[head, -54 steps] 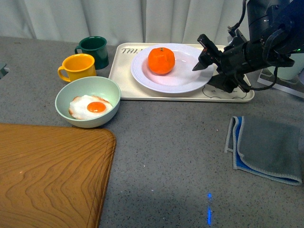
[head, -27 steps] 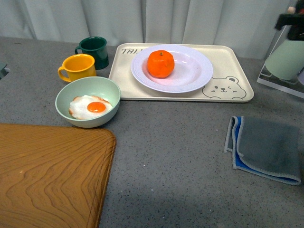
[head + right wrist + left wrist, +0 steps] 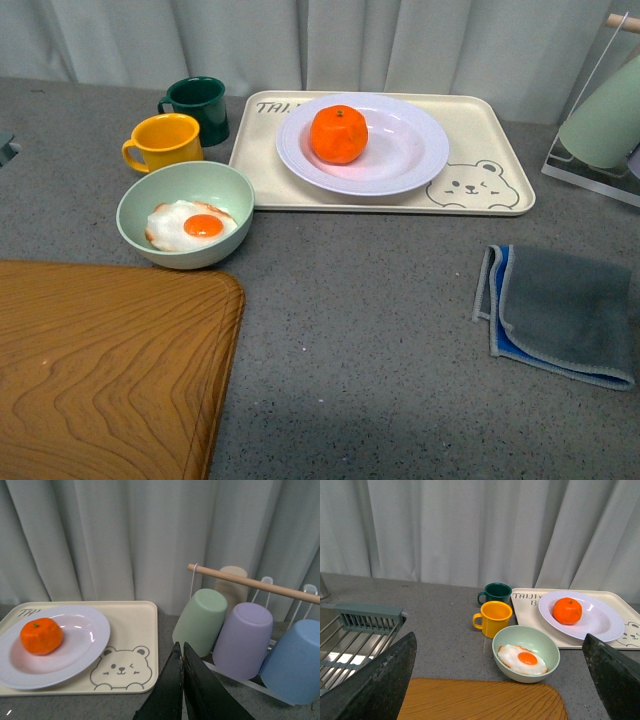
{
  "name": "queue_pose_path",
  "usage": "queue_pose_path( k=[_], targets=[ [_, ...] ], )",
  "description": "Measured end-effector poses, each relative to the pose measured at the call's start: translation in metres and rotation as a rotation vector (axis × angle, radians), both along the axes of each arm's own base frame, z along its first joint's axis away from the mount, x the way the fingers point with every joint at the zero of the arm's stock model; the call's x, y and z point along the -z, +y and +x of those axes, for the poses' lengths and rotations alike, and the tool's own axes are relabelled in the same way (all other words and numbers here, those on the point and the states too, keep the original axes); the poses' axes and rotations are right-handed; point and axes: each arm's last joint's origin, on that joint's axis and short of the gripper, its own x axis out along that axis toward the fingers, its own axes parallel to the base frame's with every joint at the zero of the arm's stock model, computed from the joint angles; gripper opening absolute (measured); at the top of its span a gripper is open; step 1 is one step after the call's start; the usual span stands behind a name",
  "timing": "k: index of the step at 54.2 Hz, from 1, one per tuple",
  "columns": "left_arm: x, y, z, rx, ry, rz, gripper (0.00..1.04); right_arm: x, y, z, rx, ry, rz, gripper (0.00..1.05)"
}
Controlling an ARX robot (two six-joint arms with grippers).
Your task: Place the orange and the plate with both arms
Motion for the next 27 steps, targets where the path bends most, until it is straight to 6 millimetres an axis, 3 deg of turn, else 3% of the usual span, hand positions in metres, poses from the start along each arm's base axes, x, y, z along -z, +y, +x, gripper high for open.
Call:
queue_pose_path(
  k=[6, 27],
  targets=[
    [0.0, 0.0, 0.0, 0.0, 0.0, 0.0, 0.98, -0.008, -0.008, -0.017, 0.008, -0.029, 0.002, 0.01],
    [0.0, 0.0, 0.0, 0.0, 0.0, 0.0, 0.98, -0.007, -0.008, -0.058, 0.006, -0.021, 0.002, 0.01]
  ],
)
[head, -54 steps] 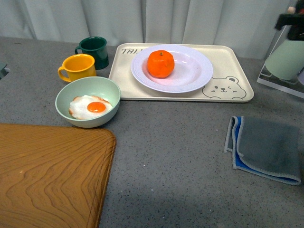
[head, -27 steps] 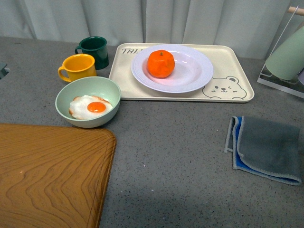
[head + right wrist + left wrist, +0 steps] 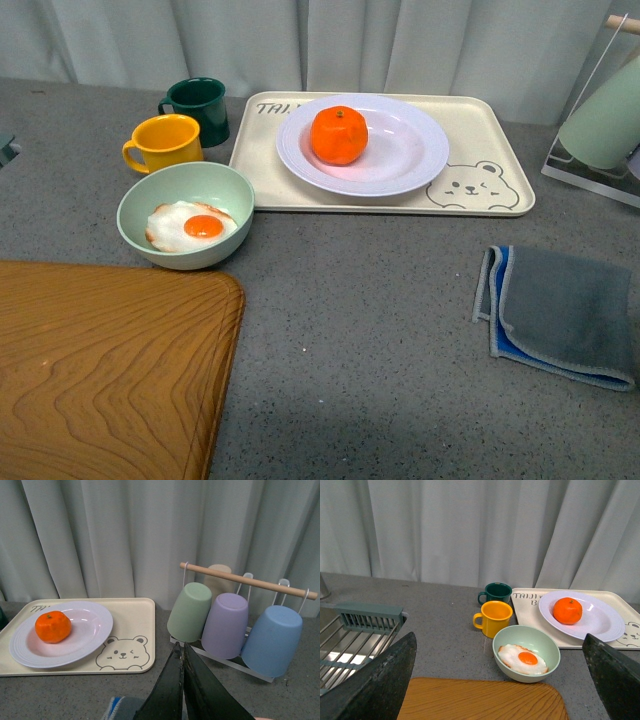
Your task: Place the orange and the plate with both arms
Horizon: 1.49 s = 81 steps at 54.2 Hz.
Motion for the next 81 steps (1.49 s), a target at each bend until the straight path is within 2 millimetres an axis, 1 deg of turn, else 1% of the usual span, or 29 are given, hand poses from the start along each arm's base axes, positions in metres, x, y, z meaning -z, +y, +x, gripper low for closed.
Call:
queue_pose_path(
  k=[10, 41, 63, 81],
  targets=[
    [0.0, 0.0, 0.0, 0.0, 0.0, 0.0, 0.98, -0.001, 0.0, -0.019, 0.0, -0.002, 0.0, 0.01],
    [0.0, 0.0, 0.0, 0.0, 0.0, 0.0, 0.98, -0.006, 0.0, -0.046, 0.0, -0.022, 0.0, 0.01],
    [0.0, 0.0, 0.0, 0.0, 0.0, 0.0, 0.98, -0.007, 0.0, -0.058, -0.001, -0.028, 0.0, 0.01],
    [0.0, 0.0, 0.0, 0.0, 0.0, 0.0, 0.98, -0.007, 0.0, -0.063, -0.001, -0.027, 0.0, 0.01]
  ],
)
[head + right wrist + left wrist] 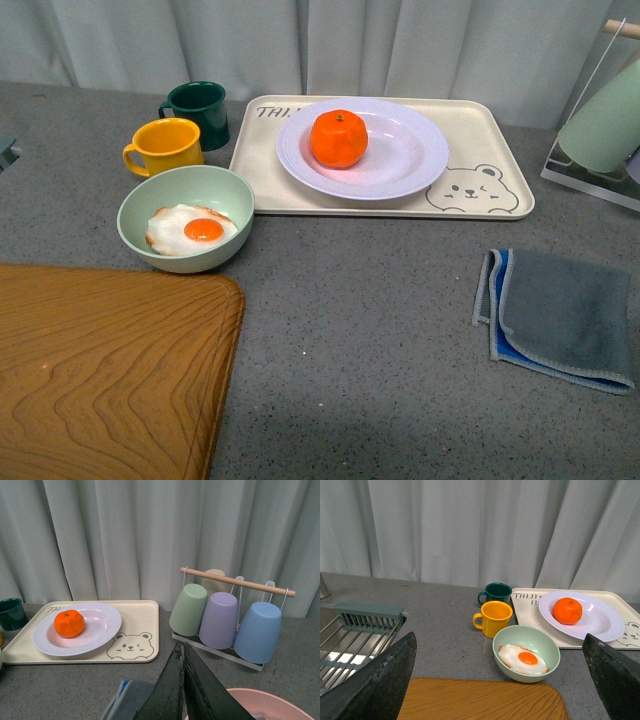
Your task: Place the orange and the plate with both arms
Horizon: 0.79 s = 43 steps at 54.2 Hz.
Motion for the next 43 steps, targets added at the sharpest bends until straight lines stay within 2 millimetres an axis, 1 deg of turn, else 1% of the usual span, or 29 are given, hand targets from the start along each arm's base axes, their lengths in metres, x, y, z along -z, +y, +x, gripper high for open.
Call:
queue_pose_path(
  k=[5, 8, 17, 20, 22, 23, 25, 26, 31, 32, 43],
  targets=[
    [0.0, 0.0, 0.0, 0.0, 0.0, 0.0, 0.98, 0.0047, 0.0, -0.0073, -0.002, 0.036, 0.0, 0.01],
    [0.0, 0.0, 0.0, 0.0, 0.0, 0.0, 0.98, 0.0032, 0.0001, -0.0098, -0.003, 0.013, 0.0, 0.01],
    [0.0, 0.0, 0.0, 0.0, 0.0, 0.0, 0.98, 0.0027, 0.0001, -0.0105, -0.003, 0.006, -0.001, 0.01],
    [0.0, 0.0, 0.0, 0.0, 0.0, 0.0, 0.98, 0.0027, 0.0, -0.0105, -0.002, 0.006, -0.001, 0.09],
    [0.0, 0.0, 0.0, 0.0, 0.0, 0.0, 0.98, 0.0027, 0.0001, -0.0105, -0.003, 0.006, -0.001, 0.17],
    [0.0, 0.0, 0.0, 0.0, 0.0, 0.0, 0.98, 0.0027, 0.0001, -0.0105, -0.003, 0.006, -0.001, 0.18],
    [0.0, 0.0, 0.0, 0.0, 0.0, 0.0, 0.98, 0.0027, 0.0, -0.0106, -0.003, 0.005, -0.001, 0.25],
    [0.0, 0.0, 0.0, 0.0, 0.0, 0.0, 0.98, 0.0027, 0.0001, -0.0106, -0.003, 0.005, -0.001, 0.27],
    [0.0, 0.0, 0.0, 0.0, 0.0, 0.0, 0.98, 0.0027, 0.0001, -0.0106, -0.003, 0.005, -0.001, 0.43],
    [0.0, 0.0, 0.0, 0.0, 0.0, 0.0, 0.98, 0.0027, 0.0001, -0.0106, -0.003, 0.005, -0.001, 0.44],
    [0.0, 0.0, 0.0, 0.0, 0.0, 0.0, 0.98, 0.0027, 0.0001, -0.0106, -0.003, 0.005, -0.001, 0.78]
  ],
)
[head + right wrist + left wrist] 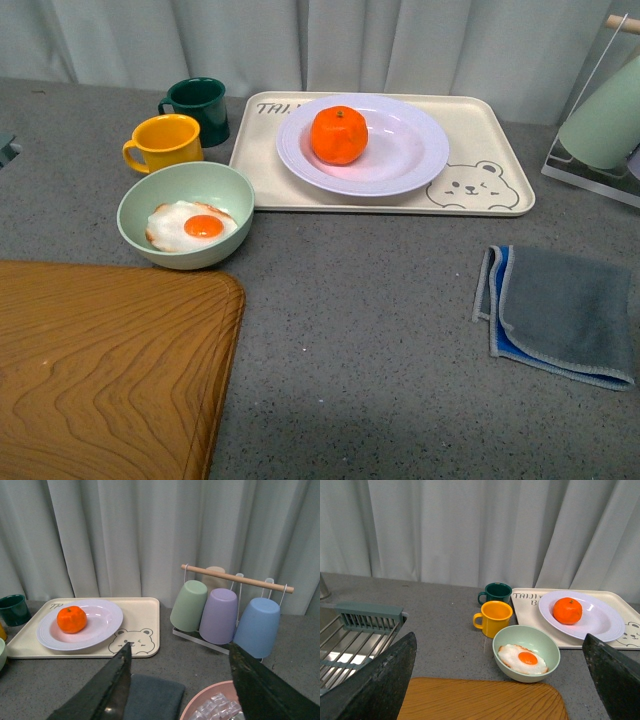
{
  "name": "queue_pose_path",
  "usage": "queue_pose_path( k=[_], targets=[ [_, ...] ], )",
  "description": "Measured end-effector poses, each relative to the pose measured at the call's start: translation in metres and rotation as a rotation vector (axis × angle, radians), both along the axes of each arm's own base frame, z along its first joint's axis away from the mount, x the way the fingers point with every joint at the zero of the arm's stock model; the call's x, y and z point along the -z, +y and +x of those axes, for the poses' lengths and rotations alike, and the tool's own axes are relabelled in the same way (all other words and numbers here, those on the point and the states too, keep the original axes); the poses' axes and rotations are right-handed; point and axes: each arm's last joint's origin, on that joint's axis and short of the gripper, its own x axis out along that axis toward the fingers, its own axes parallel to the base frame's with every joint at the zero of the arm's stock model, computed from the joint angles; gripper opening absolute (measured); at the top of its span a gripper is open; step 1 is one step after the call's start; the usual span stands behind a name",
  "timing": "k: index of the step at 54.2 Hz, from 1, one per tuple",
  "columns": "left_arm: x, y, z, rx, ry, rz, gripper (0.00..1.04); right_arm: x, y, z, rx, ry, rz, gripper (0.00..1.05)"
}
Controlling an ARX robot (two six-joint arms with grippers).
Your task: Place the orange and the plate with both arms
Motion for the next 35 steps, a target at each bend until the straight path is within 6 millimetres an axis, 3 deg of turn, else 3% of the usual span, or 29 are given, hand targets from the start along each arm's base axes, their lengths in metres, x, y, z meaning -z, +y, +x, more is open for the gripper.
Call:
queue_pose_path(
  k=[7, 35],
  targets=[
    [0.0, 0.0, 0.0, 0.0, 0.0, 0.0, 0.98, 0.0, 0.0, 0.0, 0.0, 0.0, 0.001, 0.97],
    [0.0, 0.0, 0.0, 0.0, 0.0, 0.0, 0.98, 0.0, 0.0, 0.0, 0.0, 0.0, 0.0, 0.95]
  ],
)
